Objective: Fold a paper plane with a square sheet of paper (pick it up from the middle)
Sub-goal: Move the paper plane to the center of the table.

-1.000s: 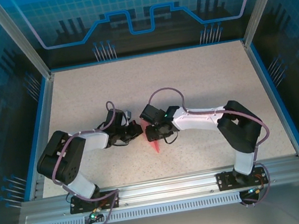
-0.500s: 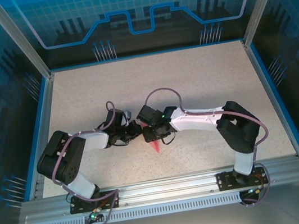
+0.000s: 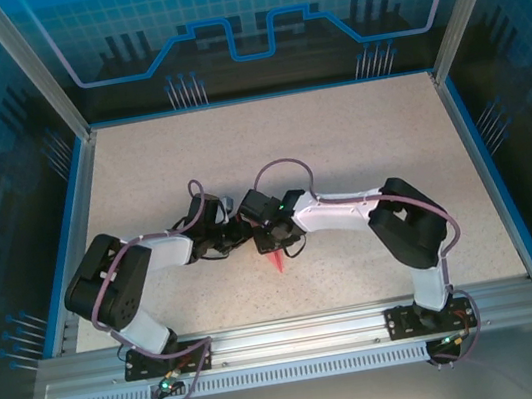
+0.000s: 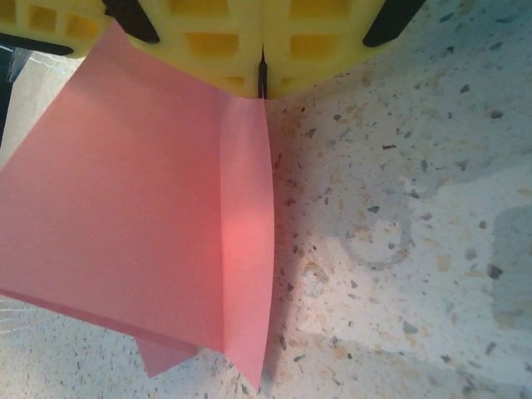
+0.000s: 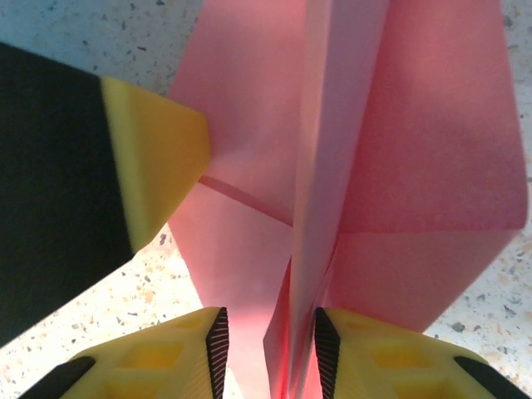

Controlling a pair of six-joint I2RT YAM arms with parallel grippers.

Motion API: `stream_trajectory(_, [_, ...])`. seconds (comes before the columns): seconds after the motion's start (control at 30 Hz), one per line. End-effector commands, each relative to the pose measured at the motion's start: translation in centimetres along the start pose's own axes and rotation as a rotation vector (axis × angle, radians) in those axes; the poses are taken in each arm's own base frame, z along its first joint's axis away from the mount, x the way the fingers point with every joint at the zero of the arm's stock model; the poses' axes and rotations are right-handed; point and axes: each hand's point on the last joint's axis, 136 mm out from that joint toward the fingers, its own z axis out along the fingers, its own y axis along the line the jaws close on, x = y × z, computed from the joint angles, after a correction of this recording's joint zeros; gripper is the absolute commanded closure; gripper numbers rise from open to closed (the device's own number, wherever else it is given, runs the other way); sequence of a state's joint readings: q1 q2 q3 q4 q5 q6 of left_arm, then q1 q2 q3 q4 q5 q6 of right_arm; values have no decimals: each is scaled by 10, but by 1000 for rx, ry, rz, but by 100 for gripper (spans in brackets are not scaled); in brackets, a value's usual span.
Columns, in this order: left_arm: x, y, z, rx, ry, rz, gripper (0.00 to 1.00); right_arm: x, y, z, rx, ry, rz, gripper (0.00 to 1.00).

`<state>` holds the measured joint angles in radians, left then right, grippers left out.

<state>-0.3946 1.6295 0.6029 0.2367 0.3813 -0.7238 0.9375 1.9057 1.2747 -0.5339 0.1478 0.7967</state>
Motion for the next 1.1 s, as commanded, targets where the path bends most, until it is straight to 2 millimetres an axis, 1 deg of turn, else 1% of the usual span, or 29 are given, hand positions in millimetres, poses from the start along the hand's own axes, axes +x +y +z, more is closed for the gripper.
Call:
stream_trajectory(0.0, [-1, 0, -6, -5, -9, 8, 100, 4, -3, 4, 55, 14, 15, 67])
stream_trajectory(0.1, [-2, -1, -8, -5, -14, 6, 99, 5, -8, 6, 81, 17, 30, 71])
stream_trajectory(0.2, [-4, -1, -14, -13, -29, 5, 94, 5, -11, 6, 99, 14, 41, 79])
stream_trajectory(0.27, [-7, -1, -20, -24, -45, 1, 87, 3, -12, 3, 111, 3, 43, 86])
stream_trajectory(0.33, [-13, 2, -32, -55, -74, -4, 82, -1, -13, -2, 138, -10, 33, 90])
stream_trajectory(0.43, [-25, 10, -54, -129, -133, -13, 68, -9, -16, -11, 198, -30, 4, 93])
stream_trajectory(0.57, [-37, 26, -84, -234, -210, -35, 56, -28, -18, -18, 270, -63, -31, 93])
stream_trajectory(0.63, [-42, 32, -97, -264, -247, -45, 50, -37, -17, -16, 298, -71, -48, 94])
stream_trajectory(0.7, [-44, 38, -105, -285, -270, -63, 48, -45, -17, -11, 321, -78, -60, 93])
stream_trajectory(0.8, [-45, 45, -111, -297, -288, -83, 45, -54, -15, -2, 329, -78, -70, 93])
stream_trajectory(0.9, [-42, 50, -113, -304, -288, -100, 44, -58, -12, 6, 332, -77, -82, 91])
stream_trajectory(1.07, [-40, 51, -114, -305, -289, -104, 43, -57, -10, 18, 327, -57, -92, 86])
